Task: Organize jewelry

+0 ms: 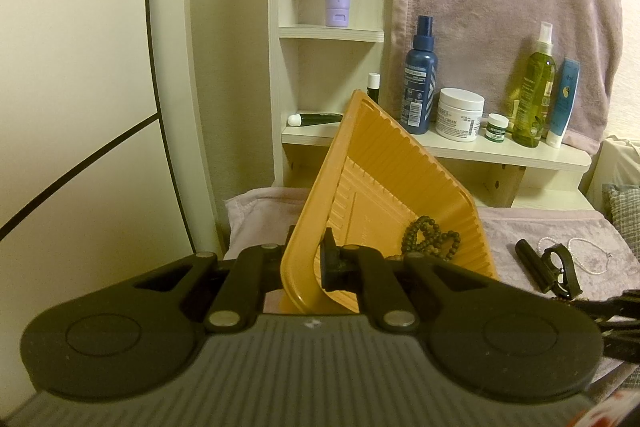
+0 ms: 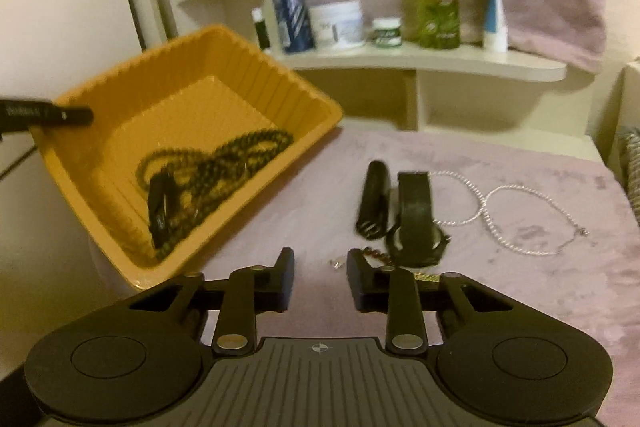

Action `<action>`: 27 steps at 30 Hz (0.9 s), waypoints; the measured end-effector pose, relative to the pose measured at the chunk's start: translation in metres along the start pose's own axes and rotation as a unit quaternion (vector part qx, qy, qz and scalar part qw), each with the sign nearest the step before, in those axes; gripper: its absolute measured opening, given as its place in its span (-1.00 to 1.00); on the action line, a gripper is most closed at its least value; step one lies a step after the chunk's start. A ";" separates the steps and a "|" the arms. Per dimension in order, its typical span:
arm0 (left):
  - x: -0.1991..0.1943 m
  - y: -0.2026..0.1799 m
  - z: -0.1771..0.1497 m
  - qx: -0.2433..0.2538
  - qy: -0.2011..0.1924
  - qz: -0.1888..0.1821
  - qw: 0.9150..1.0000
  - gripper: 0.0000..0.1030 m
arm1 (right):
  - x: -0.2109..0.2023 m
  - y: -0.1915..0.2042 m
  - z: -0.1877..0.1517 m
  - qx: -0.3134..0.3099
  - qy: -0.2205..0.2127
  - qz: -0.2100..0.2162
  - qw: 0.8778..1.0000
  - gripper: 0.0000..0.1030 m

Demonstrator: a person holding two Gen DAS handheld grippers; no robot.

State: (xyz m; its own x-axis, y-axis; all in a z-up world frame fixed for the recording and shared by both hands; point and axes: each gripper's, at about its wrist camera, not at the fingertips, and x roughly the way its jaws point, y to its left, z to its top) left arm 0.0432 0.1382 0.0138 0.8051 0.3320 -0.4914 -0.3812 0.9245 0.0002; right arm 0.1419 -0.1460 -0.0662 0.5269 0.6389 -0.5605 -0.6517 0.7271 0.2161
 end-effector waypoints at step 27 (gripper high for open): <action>0.000 0.001 -0.001 -0.003 0.001 -0.002 1.000 -0.86 | 0.012 0.043 0.034 -0.075 -0.034 -0.005 0.997 -0.82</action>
State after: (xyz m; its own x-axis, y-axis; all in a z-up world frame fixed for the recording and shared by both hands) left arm 0.0420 0.1392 0.0132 0.8059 0.3280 -0.4929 -0.3802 0.9249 -0.0061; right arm 0.1389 -0.0983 -0.0365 0.5665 0.6507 -0.5056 -0.7179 0.6910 0.0849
